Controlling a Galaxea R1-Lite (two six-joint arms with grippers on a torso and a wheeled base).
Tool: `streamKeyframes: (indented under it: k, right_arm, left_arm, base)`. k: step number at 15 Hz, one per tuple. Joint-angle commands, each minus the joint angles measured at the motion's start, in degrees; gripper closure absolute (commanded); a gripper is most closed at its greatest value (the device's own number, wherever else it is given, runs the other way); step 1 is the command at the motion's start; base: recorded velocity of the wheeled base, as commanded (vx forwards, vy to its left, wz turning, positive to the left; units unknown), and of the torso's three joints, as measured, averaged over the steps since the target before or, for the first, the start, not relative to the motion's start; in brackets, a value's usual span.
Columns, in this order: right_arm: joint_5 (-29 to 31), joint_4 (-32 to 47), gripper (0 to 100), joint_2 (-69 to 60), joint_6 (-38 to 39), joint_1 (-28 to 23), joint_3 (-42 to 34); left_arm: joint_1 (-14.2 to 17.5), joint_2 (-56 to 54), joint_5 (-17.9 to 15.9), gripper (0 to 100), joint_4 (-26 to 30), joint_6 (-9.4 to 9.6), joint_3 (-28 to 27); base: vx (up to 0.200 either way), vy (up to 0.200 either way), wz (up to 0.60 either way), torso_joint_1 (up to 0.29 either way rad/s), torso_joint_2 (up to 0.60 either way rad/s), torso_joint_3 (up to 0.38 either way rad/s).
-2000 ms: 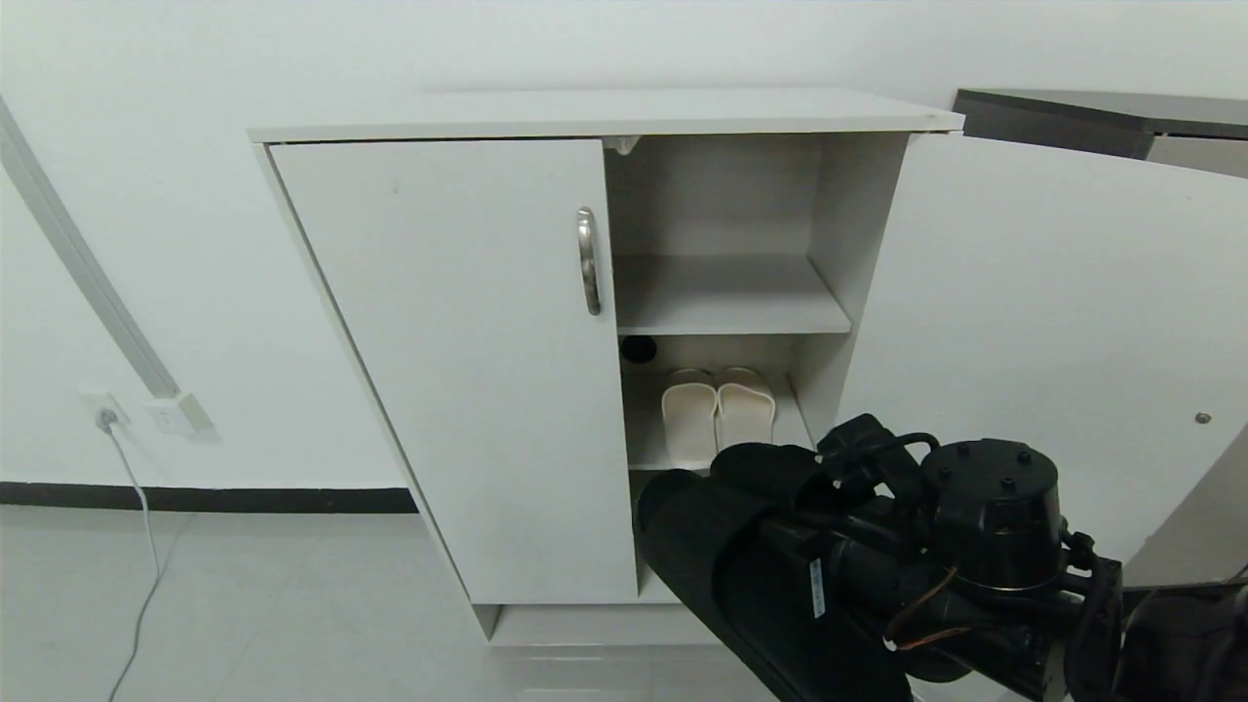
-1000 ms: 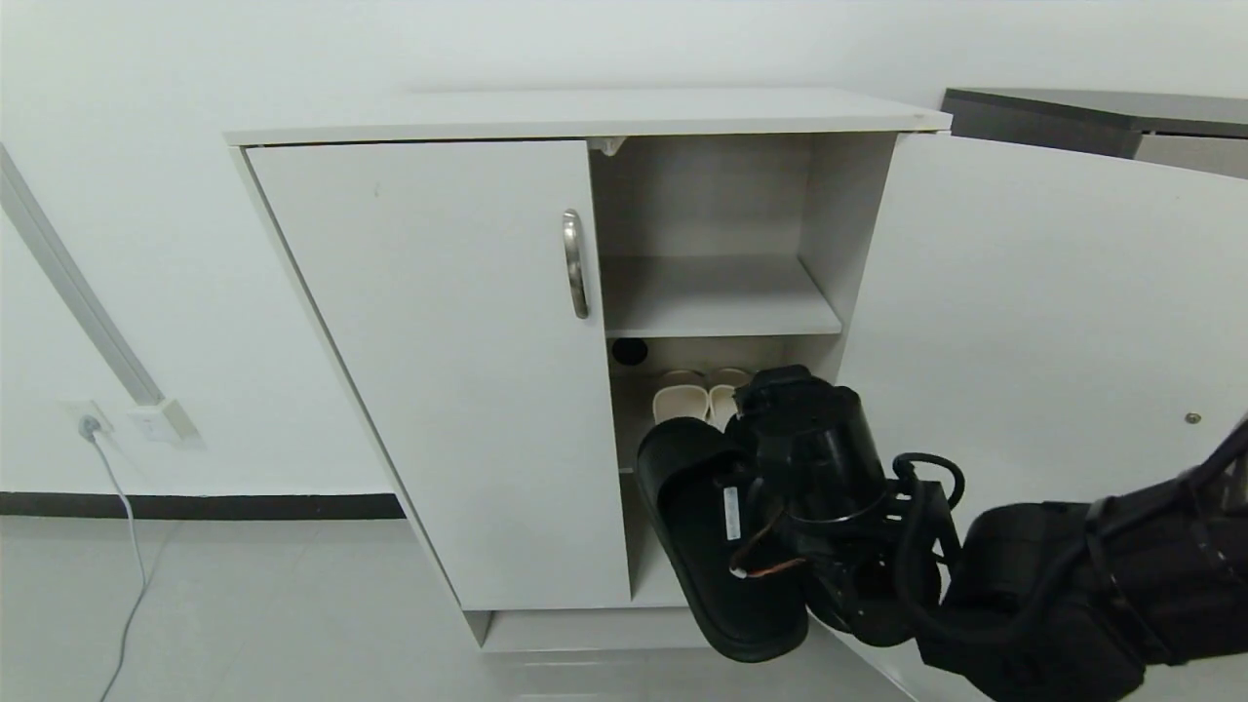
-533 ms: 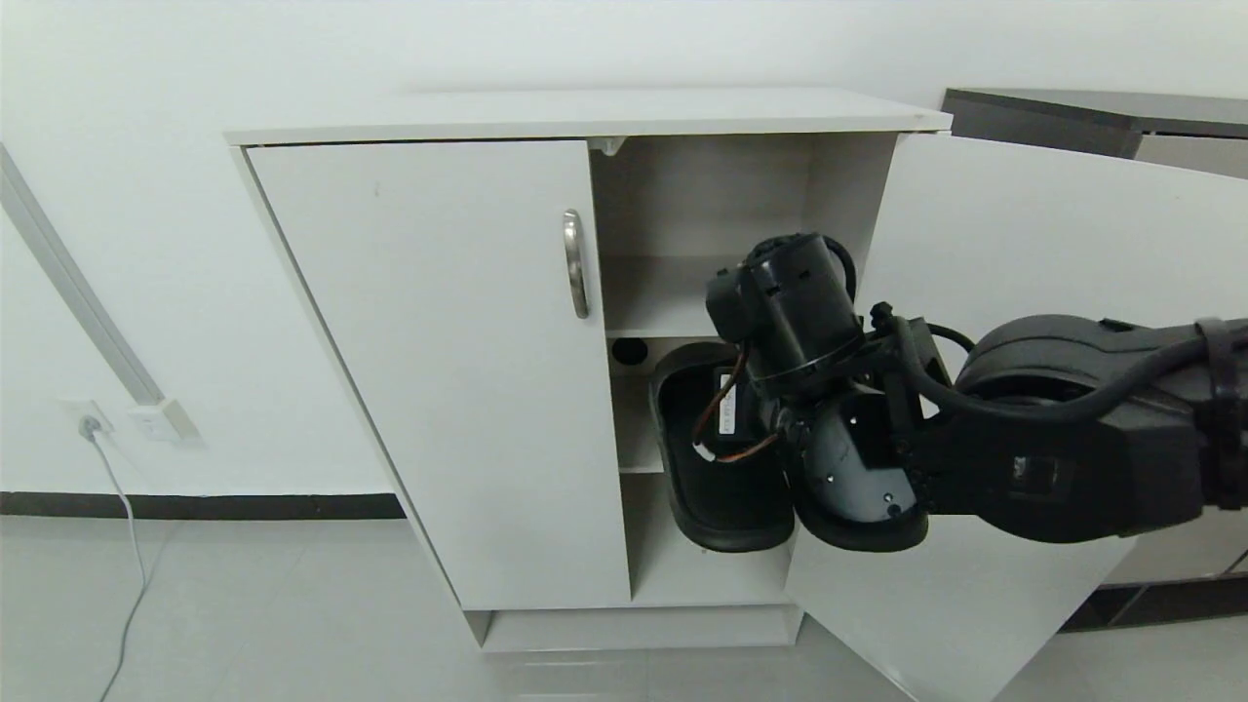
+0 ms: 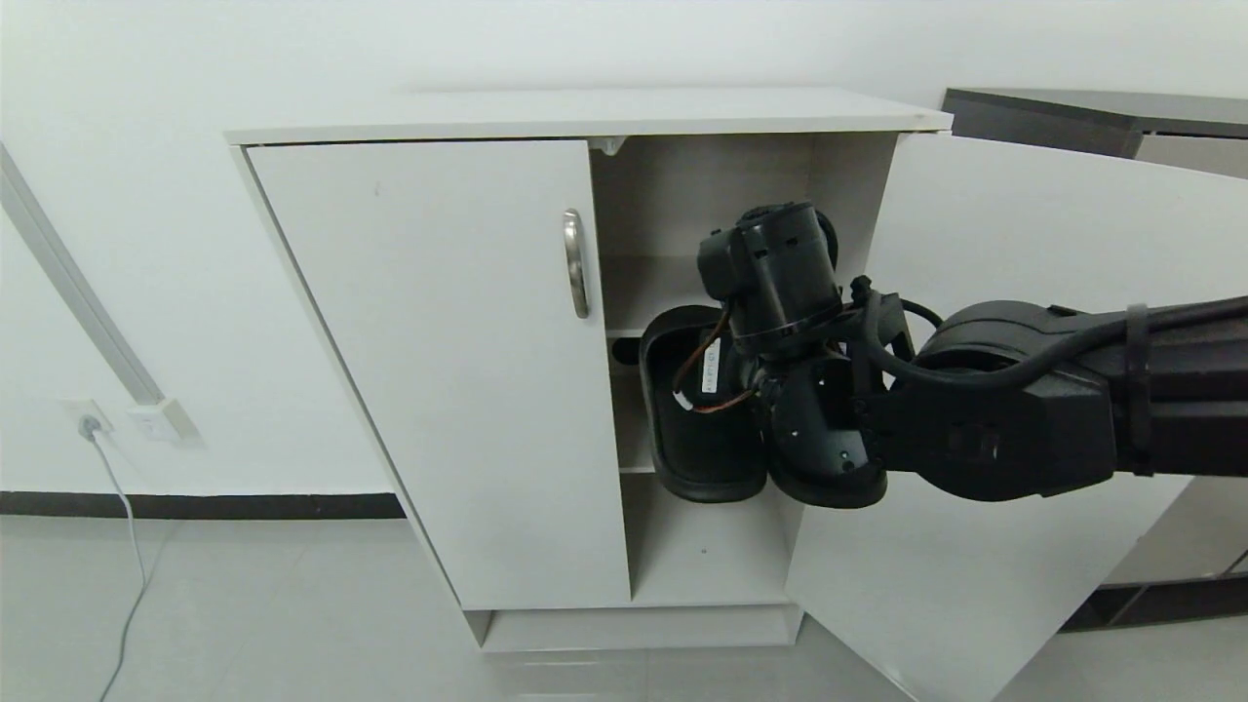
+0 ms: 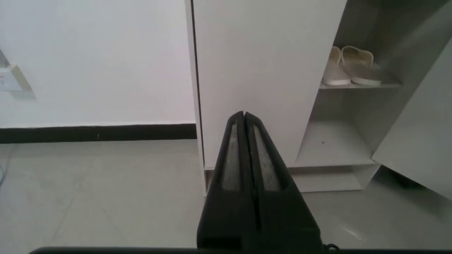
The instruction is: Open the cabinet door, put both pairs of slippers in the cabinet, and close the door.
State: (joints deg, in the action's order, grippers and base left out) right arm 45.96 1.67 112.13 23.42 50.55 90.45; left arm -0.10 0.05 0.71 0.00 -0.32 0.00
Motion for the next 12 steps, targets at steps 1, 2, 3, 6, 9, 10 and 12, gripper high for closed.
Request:
streamKeyframes:
  k: [1,2,3,6,9,10,12]
  right_arm:
    - [0.01,0.00,100,0.55,-0.22,-0.02,-0.01]
    - [0.01,-0.09,100,0.63,-0.48,-0.02,-0.10]
    - [0.01,-0.09,100,0.63,-0.48,-0.02,-0.10]
    - [0.01,-0.09,100,0.63,-0.48,-0.02,-0.10]
    - [0.01,-0.09,100,0.90,-0.48,-0.02,-0.19]
    - [0.01,-0.09,100,0.90,-0.48,-0.02,-0.37]
    - [0.01,-0.09,100,0.99,-0.48,-0.02,-0.45]
  left_arm:
    - [0.01,0.04,0.00,100,0.00,-0.03,-0.09]
    - [0.01,0.04,0.00,100,0.00,0.05,-0.09]
    - [0.01,0.04,0.00,100,0.00,0.05,0.00]
    - [0.01,0.04,0.00,100,0.00,0.05,-0.09]
    - [0.01,0.04,0.00,100,0.00,0.14,-0.09]
    - [0.01,0.04,0.00,100,0.00,0.14,-0.09]
    - [0.01,0.04,0.00,100,0.00,0.14,0.00]
  base:
    - [0.000,0.000,0.00,0.000,0.00,0.000]
    - [0.000,0.000,0.00,0.000,0.00,0.000]
    - [0.000,0.000,0.00,0.000,0.00,0.000]
    - [0.067,0.000,0.00,0.001,0.00,0.002]
    - [0.200,0.000,0.00,-0.001,0.00,0.005]
    - [0.200,0.000,0.00,-0.002,0.01,0.002]
    - [0.200,0.000,0.00,0.005,0.00,0.000]
